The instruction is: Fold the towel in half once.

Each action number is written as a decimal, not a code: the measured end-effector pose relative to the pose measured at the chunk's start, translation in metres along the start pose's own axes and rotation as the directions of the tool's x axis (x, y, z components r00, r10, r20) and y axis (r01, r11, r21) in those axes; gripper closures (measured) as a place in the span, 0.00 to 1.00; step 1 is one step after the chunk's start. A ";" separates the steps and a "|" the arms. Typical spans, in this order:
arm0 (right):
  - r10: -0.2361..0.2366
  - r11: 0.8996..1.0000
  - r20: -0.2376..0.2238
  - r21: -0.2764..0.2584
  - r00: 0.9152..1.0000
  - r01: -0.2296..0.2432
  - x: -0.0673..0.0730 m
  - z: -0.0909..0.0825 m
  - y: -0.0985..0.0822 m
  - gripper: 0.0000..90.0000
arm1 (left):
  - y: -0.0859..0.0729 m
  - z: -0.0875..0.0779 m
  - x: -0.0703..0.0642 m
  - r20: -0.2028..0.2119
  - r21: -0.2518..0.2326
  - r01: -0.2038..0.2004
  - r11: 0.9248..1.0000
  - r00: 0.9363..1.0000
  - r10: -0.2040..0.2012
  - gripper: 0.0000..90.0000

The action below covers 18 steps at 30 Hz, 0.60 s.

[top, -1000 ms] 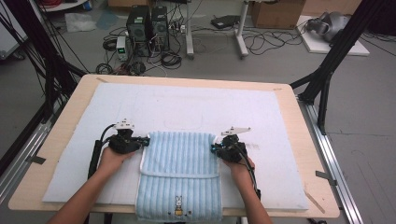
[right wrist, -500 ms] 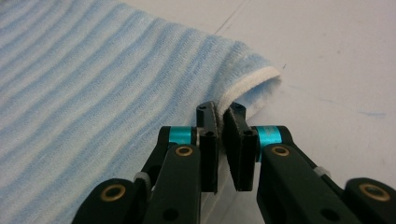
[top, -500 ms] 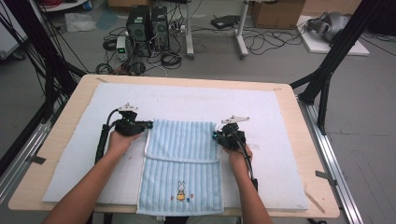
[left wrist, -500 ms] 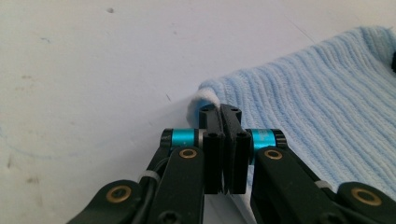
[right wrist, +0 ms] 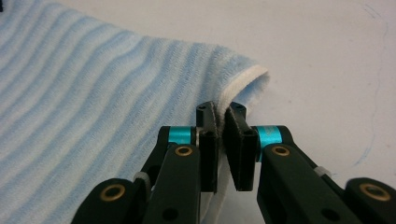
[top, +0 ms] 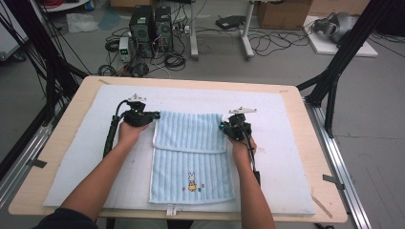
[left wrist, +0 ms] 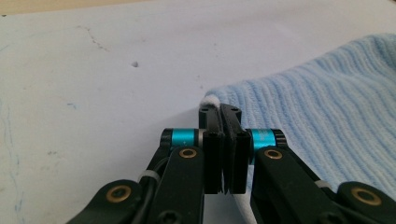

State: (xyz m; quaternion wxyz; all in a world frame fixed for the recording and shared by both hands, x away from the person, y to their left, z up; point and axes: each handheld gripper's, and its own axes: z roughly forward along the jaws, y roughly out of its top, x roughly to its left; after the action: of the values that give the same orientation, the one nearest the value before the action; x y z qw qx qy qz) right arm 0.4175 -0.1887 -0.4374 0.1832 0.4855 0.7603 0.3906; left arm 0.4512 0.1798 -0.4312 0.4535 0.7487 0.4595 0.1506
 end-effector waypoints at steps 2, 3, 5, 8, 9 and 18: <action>0.003 1.000 0.010 0.002 1.000 -0.003 -0.002 0.003 0.002 0.93 | -0.001 0.003 0.000 -0.003 -0.018 0.007 1.000 1.000 -0.007 0.97; -0.001 1.000 0.016 -0.001 1.000 0.001 -0.002 0.004 0.002 0.93 | -0.002 0.005 0.000 -0.004 -0.012 0.010 1.000 1.000 -0.010 0.97; 0.007 1.000 0.024 -0.005 1.000 -0.007 -0.003 0.006 0.002 0.92 | -0.005 0.007 0.001 0.009 0.009 0.013 1.000 1.000 -0.013 0.96; 0.021 1.000 0.025 0.004 0.999 -0.022 -0.005 0.007 -0.001 0.81 | -0.005 0.004 0.003 -0.003 0.040 0.054 0.998 0.999 -0.053 0.70; 0.033 0.999 0.013 -0.008 0.999 -0.033 -0.007 0.005 -0.001 0.77 | -0.005 0.002 0.003 -0.001 0.042 0.059 0.997 0.998 -0.059 0.65; 0.010 0.999 -0.051 -0.051 0.999 -0.013 -0.007 -0.023 -0.003 0.63 | -0.023 -0.030 -0.003 0.062 -0.037 0.061 0.997 0.996 -0.058 0.58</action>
State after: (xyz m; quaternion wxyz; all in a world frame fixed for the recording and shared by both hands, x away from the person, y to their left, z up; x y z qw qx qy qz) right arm 0.4037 -0.2055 -0.4260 0.1740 0.4748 0.7517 0.4234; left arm 0.4172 0.1975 -0.4330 0.4861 0.7299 0.4645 0.1231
